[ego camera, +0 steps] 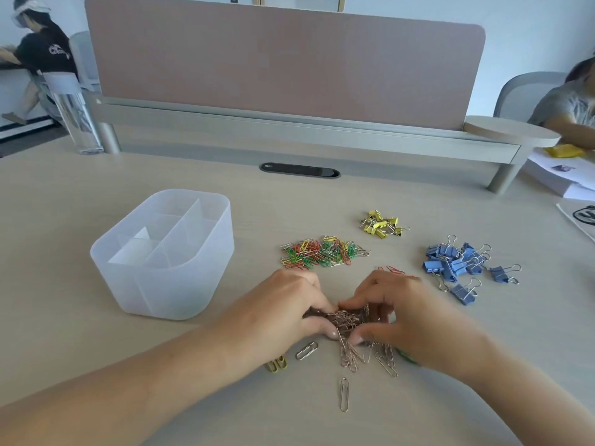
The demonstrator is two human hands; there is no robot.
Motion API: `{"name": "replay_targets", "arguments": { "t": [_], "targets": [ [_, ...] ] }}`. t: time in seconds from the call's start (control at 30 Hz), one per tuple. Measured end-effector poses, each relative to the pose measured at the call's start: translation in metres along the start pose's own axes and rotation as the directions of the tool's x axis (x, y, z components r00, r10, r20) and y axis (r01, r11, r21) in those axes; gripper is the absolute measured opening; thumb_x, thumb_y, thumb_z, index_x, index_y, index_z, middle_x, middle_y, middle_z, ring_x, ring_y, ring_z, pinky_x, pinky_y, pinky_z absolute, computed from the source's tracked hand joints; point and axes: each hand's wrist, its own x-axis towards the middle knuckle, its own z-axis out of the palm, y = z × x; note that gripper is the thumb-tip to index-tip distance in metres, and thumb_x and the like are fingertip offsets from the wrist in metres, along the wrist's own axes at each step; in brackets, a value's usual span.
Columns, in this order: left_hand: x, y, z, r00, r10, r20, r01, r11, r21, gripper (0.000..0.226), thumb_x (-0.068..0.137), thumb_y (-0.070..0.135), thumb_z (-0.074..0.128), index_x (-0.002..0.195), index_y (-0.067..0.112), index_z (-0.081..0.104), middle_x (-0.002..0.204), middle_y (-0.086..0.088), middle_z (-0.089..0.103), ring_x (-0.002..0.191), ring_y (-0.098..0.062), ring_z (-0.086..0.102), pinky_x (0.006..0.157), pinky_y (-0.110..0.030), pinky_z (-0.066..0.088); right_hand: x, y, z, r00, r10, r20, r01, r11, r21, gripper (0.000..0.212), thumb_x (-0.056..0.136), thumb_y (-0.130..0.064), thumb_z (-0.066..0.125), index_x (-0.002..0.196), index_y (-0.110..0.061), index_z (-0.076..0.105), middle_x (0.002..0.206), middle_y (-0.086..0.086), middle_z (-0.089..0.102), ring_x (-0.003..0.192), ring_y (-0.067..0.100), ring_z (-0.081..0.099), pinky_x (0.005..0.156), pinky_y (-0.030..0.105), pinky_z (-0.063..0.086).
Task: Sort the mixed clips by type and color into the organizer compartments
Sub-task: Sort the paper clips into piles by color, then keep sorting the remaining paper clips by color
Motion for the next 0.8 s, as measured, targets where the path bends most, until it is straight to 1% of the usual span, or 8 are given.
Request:
{"name": "replay_targets", "arguments": {
  "t": [0.13,0.27,0.37,0.43,0.5,0.57,0.67,0.8],
  "targets": [
    [0.0027,0.0036,-0.0008,1.000,-0.017,-0.023,0.017,1.000,-0.022,0.017,0.085,0.039,0.070,0.097,0.030,0.077,0.083,0.007,0.055,0.080,-0.006,0.049,0.074,-0.029,0.043,0.0028,-0.0030,0.0018,0.998,0.052,-0.023,-0.054,0.997,-0.055,0.028,0.071,-0.042,0.081,0.099,-0.040,0.073,0.086,-0.021,0.057,0.080,0.000,0.053,0.076,0.024,0.046],
    [0.0057,0.0066,0.0002,0.998,0.003,-0.067,-0.003,1.000,-0.004,0.014,0.087,0.033,0.069,0.096,0.027,0.077,0.084,0.004,0.059,0.082,-0.008,0.050,0.072,-0.025,0.041,0.0045,-0.0063,0.0029,0.995,0.071,-0.068,-0.077,0.993,-0.089,0.017,0.076,-0.039,0.079,0.092,-0.037,0.072,0.087,-0.017,0.060,0.080,0.000,0.054,0.078,0.027,0.046],
    [0.0074,0.0055,0.0016,0.994,-0.011,-0.104,0.009,1.000,-0.017,0.012,0.086,0.032,0.070,0.094,0.026,0.077,0.084,0.007,0.060,0.078,-0.005,0.051,0.071,-0.023,0.042,0.0066,-0.0066,0.0046,0.993,0.077,-0.090,-0.087,0.990,-0.108,0.015,0.079,-0.037,0.077,0.093,-0.036,0.072,0.089,-0.016,0.062,0.076,-0.002,0.051,0.075,0.023,0.043],
    [0.0082,0.0039,0.0017,0.991,-0.023,-0.129,0.017,0.999,-0.049,0.009,0.086,0.031,0.071,0.091,0.026,0.077,0.082,0.009,0.060,0.074,-0.001,0.050,0.067,-0.019,0.039,0.0066,-0.0055,0.0054,0.989,0.076,-0.124,-0.088,0.991,-0.099,0.014,0.078,-0.035,0.078,0.091,-0.034,0.073,0.087,-0.015,0.063,0.076,0.001,0.054,0.077,0.027,0.045],
    [0.0084,0.0034,0.0010,0.987,-0.053,-0.151,0.037,0.994,-0.103,0.006,0.084,0.029,0.074,0.087,0.025,0.077,0.074,0.012,0.056,0.070,0.005,0.048,0.061,-0.011,0.033,0.0059,-0.0045,0.0048,0.981,0.097,-0.167,-0.109,0.992,-0.062,0.010,0.077,-0.032,0.079,0.084,-0.034,0.073,0.082,-0.015,0.065,0.076,0.004,0.057,0.077,0.031,0.048],
    [0.0085,0.0032,-0.0001,0.980,-0.099,-0.174,0.072,0.985,-0.159,0.006,0.081,0.028,0.077,0.083,0.023,0.077,0.069,0.014,0.055,0.067,0.005,0.049,0.058,-0.010,0.033,0.0049,-0.0042,0.0033,0.973,0.132,-0.190,-0.131,0.991,0.019,0.018,0.075,-0.028,0.082,0.073,-0.039,0.068,0.073,-0.016,0.064,0.071,0.004,0.058,0.070,0.022,0.049],
    [0.0098,0.0006,-0.0009,0.968,-0.152,-0.200,0.108,0.970,-0.217,0.009,0.076,0.031,0.081,0.079,0.024,0.077,0.070,0.008,0.064,0.065,-0.006,0.054,0.059,-0.021,0.043,0.0047,-0.0053,0.0015,0.960,0.178,-0.217,-0.143,0.975,0.167,0.027,0.073,-0.021,0.084,0.065,-0.039,0.064,0.069,-0.015,0.065,0.058,0.004,0.056,0.056,0.013,0.045],
    [0.0097,-0.0032,-0.0037,0.950,-0.234,-0.208,0.166,0.940,-0.299,0.013,0.073,0.035,0.083,0.066,0.037,0.072,0.068,0.002,0.068,0.064,-0.021,0.060,0.061,-0.036,0.048,0.0033,-0.0079,-0.0004,0.950,0.246,-0.191,-0.181,0.935,0.306,0.019,0.075,-0.017,0.081,0.068,-0.031,0.072,0.065,-0.008,0.069,0.056,0.010,0.058,0.058,0.021,0.048]
  ]
}}
